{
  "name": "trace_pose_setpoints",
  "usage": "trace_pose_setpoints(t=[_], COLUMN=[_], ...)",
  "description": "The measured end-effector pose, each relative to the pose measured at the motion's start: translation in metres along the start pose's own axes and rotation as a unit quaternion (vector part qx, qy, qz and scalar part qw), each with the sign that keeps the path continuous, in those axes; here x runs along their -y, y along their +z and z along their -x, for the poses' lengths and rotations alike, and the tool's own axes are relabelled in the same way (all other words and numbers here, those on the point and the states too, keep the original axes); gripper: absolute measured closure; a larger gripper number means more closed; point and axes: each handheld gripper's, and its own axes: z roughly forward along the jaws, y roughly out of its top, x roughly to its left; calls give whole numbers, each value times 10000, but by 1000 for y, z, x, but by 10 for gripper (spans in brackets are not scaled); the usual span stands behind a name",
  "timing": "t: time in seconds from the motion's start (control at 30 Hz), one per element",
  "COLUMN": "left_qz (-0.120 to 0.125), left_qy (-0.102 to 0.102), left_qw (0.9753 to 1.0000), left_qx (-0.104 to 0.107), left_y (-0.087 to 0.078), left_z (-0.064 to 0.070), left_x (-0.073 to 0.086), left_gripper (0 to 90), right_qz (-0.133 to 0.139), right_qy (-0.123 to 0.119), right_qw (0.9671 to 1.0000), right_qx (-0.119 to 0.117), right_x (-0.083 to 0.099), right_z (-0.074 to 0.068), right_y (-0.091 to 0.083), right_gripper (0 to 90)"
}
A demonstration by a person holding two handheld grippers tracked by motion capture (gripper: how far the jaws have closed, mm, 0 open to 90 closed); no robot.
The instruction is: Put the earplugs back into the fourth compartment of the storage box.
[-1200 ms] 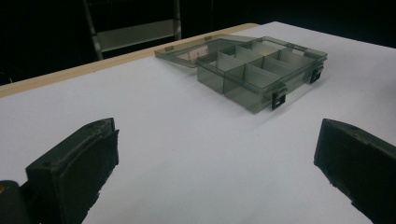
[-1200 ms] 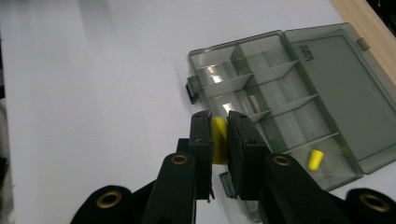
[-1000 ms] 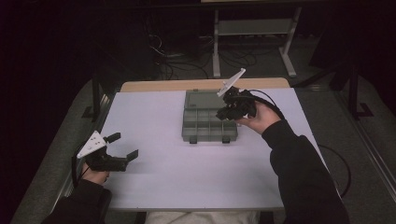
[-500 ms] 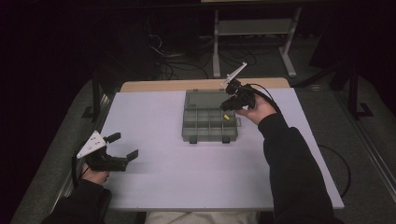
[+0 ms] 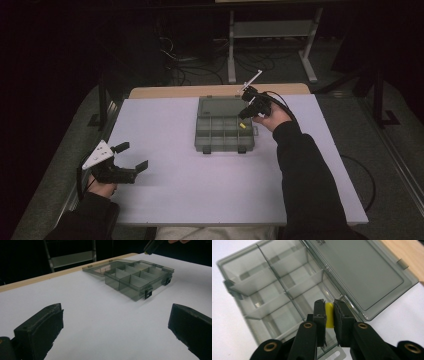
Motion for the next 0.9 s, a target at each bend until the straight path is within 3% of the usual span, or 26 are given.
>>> trace_pose_setpoints(t=[0.23, 0.37, 0.53, 0.67, 0.9], left_qz=[6, 1, 1, -6, -11], left_qy=[-2, -3, -4, -2, 7], left_qw=[10000, 10000, 10000, 10000, 10000], left_qx=[9, 10, 3, -2, -5], left_y=[0, 0, 0, 0, 0], left_z=[0, 0, 0, 0, 0], left_x=[0, 0, 0, 0, 0], left_gripper=[0, 0, 0, 0, 0], right_qz=[-167, -65, 353, 440, 650], right_qy=[105, 243, 474, 551, 653], right_qw=[9998, 9997, 9982, 9973, 9953], right_qx=[-56, 33, 128, 180, 294], right_x=[7, 13, 24, 33, 48], right_z=[5, 5, 5, 4, -1], right_y=[17, 14, -3, -15, -37], right_gripper=[775, 590, 373, 164, 20])
